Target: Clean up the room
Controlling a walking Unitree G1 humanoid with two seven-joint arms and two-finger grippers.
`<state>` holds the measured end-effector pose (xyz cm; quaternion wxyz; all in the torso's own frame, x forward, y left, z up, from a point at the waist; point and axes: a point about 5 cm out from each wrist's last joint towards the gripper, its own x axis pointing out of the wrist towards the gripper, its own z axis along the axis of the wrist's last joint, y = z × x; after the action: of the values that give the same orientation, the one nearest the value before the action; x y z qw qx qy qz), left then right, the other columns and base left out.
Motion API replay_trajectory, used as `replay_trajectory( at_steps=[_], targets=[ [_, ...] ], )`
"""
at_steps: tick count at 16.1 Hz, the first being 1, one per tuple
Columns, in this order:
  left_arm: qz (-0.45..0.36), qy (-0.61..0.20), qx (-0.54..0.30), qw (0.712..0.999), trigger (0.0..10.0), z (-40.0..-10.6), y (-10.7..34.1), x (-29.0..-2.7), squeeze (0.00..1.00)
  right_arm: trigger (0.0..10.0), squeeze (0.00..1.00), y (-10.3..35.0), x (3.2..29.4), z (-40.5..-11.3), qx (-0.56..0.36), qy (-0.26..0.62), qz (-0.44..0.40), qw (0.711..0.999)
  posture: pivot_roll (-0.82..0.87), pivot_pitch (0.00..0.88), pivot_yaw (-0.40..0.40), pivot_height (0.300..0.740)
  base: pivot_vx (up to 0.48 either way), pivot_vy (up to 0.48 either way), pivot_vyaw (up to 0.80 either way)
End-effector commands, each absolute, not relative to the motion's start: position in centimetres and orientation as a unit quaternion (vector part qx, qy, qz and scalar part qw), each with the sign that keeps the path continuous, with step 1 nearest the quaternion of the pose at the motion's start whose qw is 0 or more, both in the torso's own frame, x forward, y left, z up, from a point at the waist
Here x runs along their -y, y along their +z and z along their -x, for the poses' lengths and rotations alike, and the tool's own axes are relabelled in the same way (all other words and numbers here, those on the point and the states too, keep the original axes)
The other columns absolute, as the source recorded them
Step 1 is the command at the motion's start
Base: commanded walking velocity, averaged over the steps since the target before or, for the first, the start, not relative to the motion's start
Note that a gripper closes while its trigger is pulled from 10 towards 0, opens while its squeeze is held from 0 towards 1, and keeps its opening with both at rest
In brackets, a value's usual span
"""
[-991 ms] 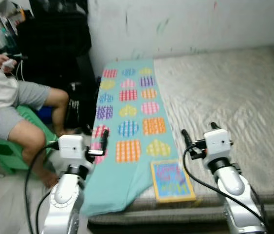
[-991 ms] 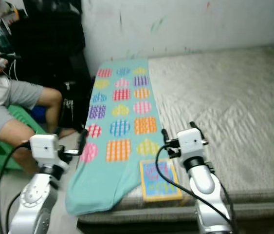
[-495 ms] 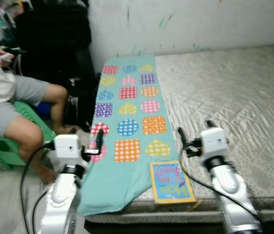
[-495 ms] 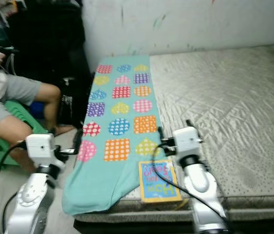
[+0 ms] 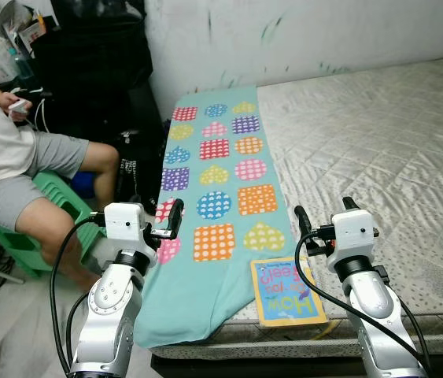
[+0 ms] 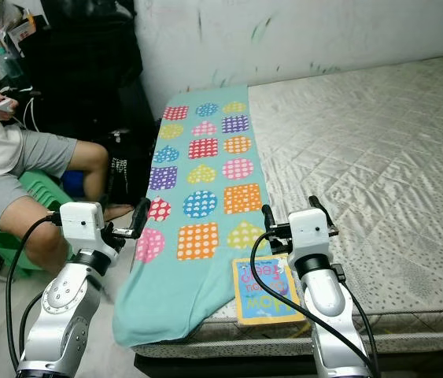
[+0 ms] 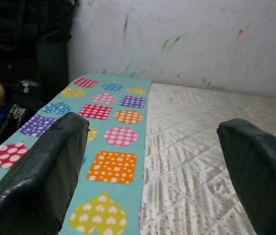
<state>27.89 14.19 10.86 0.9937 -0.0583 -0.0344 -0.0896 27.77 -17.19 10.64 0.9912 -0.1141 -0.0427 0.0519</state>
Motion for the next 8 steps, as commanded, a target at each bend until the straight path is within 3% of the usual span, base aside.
replay_trajectory(
  at_steps=[1,8],
  targets=[
    [0.053,-0.081,0.027,0.995,10.0,-27.9,10.6,-14.6,0.0,10.0,0.0,11.0,16.1,-28.3,0.049,0.071,0.113,0.99,-0.27,0.0,0.146,0.74,0.0,0.0,0.0],
    [0.055,0.012,0.034,0.998,10.0,-25.6,10.0,-16.6,0.0,10.0,0.0,10.1,11.4,-30.5,0.025,0.198,0.116,0.973,-0.11,0.0,-0.004,0.74,0.0,0.0,0.0]
  ],
)
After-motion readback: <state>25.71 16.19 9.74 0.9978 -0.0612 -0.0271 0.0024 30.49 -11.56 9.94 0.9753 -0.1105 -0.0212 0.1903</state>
